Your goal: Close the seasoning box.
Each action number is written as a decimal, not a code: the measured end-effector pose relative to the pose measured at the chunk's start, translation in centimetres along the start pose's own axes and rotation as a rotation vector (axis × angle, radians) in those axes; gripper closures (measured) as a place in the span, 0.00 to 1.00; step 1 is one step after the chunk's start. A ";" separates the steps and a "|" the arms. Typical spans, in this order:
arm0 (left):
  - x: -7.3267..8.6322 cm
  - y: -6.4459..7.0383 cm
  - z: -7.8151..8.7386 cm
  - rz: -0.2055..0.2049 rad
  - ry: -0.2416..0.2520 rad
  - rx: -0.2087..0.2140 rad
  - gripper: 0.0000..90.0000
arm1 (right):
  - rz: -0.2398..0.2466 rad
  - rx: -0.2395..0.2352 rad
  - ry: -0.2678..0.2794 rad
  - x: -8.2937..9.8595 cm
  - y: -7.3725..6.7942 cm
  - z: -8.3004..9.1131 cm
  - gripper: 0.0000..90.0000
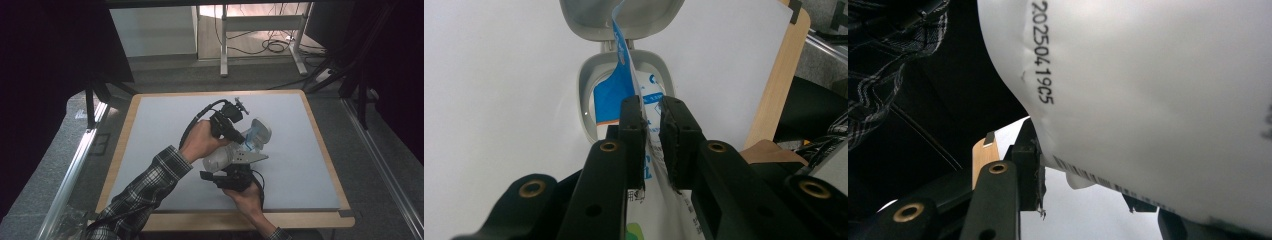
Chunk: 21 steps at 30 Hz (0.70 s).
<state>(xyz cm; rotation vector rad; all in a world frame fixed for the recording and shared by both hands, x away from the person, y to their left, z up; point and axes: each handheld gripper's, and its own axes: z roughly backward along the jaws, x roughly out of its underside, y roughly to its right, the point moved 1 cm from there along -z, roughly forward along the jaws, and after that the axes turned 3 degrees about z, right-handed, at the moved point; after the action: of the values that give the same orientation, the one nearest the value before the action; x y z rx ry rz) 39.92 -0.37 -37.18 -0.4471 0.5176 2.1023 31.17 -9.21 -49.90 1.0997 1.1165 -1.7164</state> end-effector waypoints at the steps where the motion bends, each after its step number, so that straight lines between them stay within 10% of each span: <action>1: 0.0 0.0 0.0 0.000 0.000 0.000 0.89 | -0.008 -0.002 -0.001 0.0 0.0 0.0 0.65; 21: 0.0 0.1 -0.2 0.003 0.001 0.003 0.86 | -0.004 -0.002 0.008 -0.2 -0.1 0.2 0.65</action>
<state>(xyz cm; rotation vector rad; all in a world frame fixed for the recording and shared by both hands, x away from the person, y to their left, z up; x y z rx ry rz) 39.90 -0.50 -37.30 -0.4458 0.5229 2.1040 31.11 -9.36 -49.64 1.1047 1.1265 -1.7147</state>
